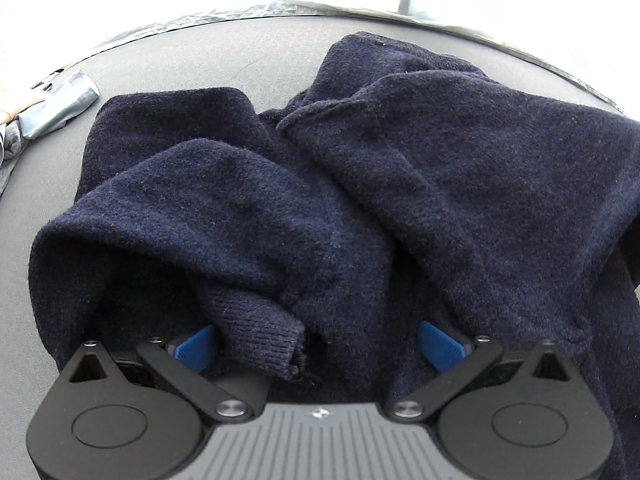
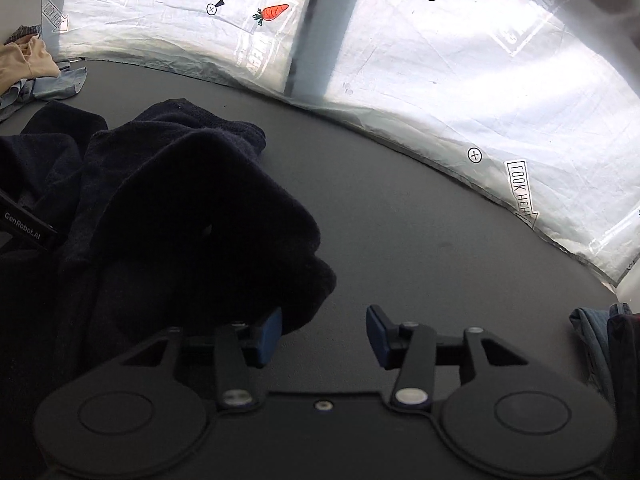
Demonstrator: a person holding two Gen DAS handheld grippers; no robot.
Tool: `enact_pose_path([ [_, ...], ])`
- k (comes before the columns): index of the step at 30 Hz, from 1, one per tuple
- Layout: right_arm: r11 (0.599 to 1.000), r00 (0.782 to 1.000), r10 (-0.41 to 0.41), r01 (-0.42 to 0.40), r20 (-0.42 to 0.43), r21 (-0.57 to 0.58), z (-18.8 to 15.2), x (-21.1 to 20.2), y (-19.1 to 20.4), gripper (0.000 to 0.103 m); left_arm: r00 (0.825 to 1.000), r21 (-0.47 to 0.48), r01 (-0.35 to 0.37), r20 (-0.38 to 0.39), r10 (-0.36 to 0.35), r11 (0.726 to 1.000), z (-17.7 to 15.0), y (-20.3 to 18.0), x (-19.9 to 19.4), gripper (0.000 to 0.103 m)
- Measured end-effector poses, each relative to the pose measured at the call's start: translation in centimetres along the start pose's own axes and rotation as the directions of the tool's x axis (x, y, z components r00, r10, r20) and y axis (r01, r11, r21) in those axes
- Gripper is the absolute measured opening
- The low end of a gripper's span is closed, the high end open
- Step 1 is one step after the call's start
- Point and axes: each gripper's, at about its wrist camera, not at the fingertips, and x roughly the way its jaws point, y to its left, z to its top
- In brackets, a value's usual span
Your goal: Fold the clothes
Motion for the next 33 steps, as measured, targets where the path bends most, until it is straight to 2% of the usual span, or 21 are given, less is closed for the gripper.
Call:
enact_pose_path([
  [2,0.99,0.998,0.069,-0.069,0.004,0.123,-0.2,1.4,-1.1,0.05,1.0,0.002,0.001,0.004,-0.001,1.0,-0.1,-0.1,0.0,0.103],
  [3,0.971,0.994,0.112,-0.112,0.014,0.212,-0.4,2.2,-1.8,0.054,1.0,0.004,0.002,0.008,-0.002,1.0,-0.2,-0.1,0.0,0.103],
  [4,0.939,0.988,0.152,-0.151,0.02,0.311,-0.5,3.1,-2.6,0.063,1.0,0.006,0.003,0.013,-0.003,1.0,-0.3,-0.1,-0.1,0.103],
  [6,0.854,0.974,0.222,-0.218,0.048,0.472,-0.9,4.9,-3.9,0.064,1.0,0.008,0.004,0.024,-0.004,1.0,-0.6,-0.1,-0.2,0.103],
  [7,0.814,0.967,0.246,-0.245,0.069,0.527,-1.0,5.6,-4.4,0.06,1.0,0.008,0.004,0.028,-0.004,1.0,-0.7,-0.2,-0.2,0.103],
  [8,0.801,0.966,0.246,-0.248,0.079,0.545,-1.0,6.0,-4.6,0.05,0.999,0.008,0.004,0.032,-0.004,1.0,-0.6,-0.1,-0.2,0.103],
  [9,0.802,0.968,0.24,-0.243,0.079,0.545,-0.6,6.6,-4.5,0.044,0.999,0.007,0.004,0.034,-0.004,1.0,-0.5,-0.1,-0.1,0.103],
  [10,0.817,0.971,0.223,-0.231,0.08,0.528,-0.3,6.6,-4.5,0.024,0.999,0.007,0.004,0.037,-0.004,1.0,-0.4,0.0,-0.1,0.103],
  [11,0.831,0.975,0.206,-0.219,0.082,0.512,0.0,6.7,-4.4,0.017,0.999,0.006,0.004,0.04,-0.004,1.0,-0.3,0.0,-0.1,0.103],
  [12,0.844,0.978,0.188,-0.206,0.086,0.496,0.3,6.7,-4.4,0.015,0.999,0.006,0.003,0.043,-0.004,1.0,-0.4,0.0,-0.1,0.103],
  [14,0.865,0.983,0.128,-0.175,0.13,0.47,0.8,5.7,-4.6,0.01,0.999,0.005,0.003,0.048,-0.003,1.0,-0.5,0.0,-0.2,0.103],
  [16,0.91,0.985,0.0,-0.071,0.17,0.408,1.7,3.8,-4.9,0.01,0.999,0.002,0.0,0.051,0.0,1.0,-0.6,-0.1,-0.2,0.103],
  [18,0.938,0.968,-0.136,0.059,0.209,0.341,2.6,1.9,-5.3,0.01,0.999,-0.005,-0.005,0.052,0.005,1.0,-0.6,-0.2,-0.2,0.103],
  [20,0.938,0.921,-0.279,0.201,0.273,0.282,3.3,-0.8,-6.2,0.01,0.998,-0.009,-0.008,0.055,0.008,1.0,-0.7,-0.2,-0.2,0.103],
  [22,0.906,0.854,-0.407,0.331,0.325,0.263,3.3,-3.2,-6.6,0.01,0.998,-0.011,-0.008,0.058,0.009,1.0,-0.8,-0.1,-0.2,0.103],
  [25,0.864,0.815,-0.497,0.43,0.299,0.262,2.3,-4.4,-7.2,0.012,0.998,-0.013,-0.009,0.061,0.01,1.0,-0.9,0.0,-0.3,0.103],
  [27,0.856,0.851,-0.493,0.438,0.181,0.276,0.6,-2.9,-7.7,0.018,0.998,-0.014,-0.01,0.063,0.011,1.0,-1.1,0.0,-0.4,0.103],
  [29,0.869,0.891,-0.455,0.443,0.0,0.221,-2.0,-0.2,-7.4,0.025,0.998,-0.014,-0.011,0.063,0.012,1.0,-1.2,0.0,-0.4,0.103],
  [31,0.899,0.912,-0.389,0.407,-0.132,0.16,-4.6,1.7,-6.2,0.027,0.998,-0.014,-0.011,0.063,0.012,1.0,-1.0,-0.1,-0.1,0.103],
  [32,0.91,0.921,-0.348,0.376,-0.173,0.173,-5.5,2.0,-5.9,0.028,0.998,-0.014,-0.011,0.062,0.012,1.0,-1.0,-0.1,0.0,0.103],
  [33,0.915,0.937,-0.279,0.327,-0.211,0.238,-6.9,1.7,-5.5,0.029,0.998,-0.013,-0.011,0.062,0.012,1.0,-0.8,-0.1,0.1,0.103],
])
